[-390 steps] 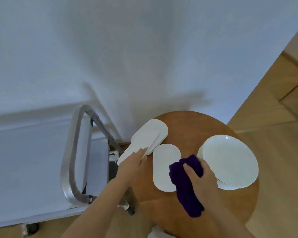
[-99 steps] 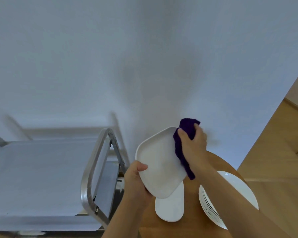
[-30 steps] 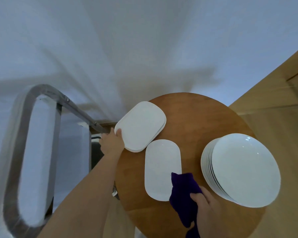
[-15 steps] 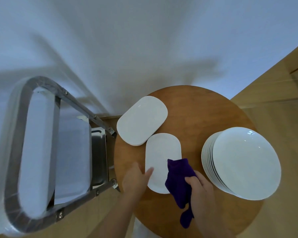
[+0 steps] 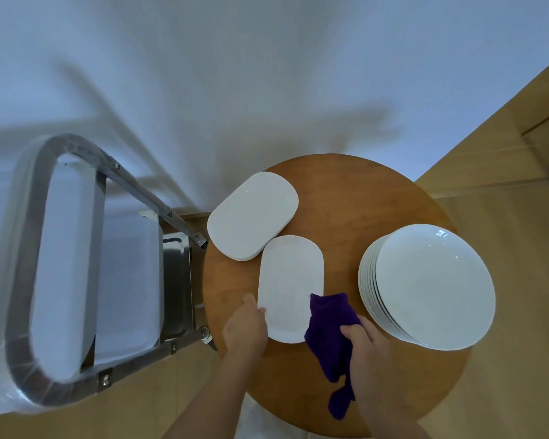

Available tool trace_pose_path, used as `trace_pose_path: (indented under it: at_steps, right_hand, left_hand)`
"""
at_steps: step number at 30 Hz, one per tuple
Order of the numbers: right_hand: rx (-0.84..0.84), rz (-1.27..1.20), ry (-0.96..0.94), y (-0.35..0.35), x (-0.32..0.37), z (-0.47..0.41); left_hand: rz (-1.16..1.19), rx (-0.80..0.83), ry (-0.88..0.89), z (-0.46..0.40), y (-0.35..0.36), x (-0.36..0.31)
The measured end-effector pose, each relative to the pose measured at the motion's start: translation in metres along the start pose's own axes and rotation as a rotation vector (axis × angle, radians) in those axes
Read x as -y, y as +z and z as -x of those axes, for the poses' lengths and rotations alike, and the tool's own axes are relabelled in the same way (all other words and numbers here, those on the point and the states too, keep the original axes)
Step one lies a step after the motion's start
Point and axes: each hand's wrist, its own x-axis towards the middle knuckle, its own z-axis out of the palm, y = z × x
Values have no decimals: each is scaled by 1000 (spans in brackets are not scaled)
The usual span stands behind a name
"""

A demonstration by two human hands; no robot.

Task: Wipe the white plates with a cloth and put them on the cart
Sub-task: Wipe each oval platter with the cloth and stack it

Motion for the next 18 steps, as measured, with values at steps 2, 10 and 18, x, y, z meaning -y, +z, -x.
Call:
trace_pose_path:
  at_steps: [2, 10, 18]
  right_hand:
    - [-8, -8, 3, -3, -2, 1]
    - [-39, -28, -9, -13, -7, 8]
    - [-3, 3, -233, -22, 23, 30]
  left_hand:
    - [12, -14, -14, 1, -3, 0]
    - [465, -91, -42, 14, -15, -5]
    - [1262, -139, -210, 69, -55, -16]
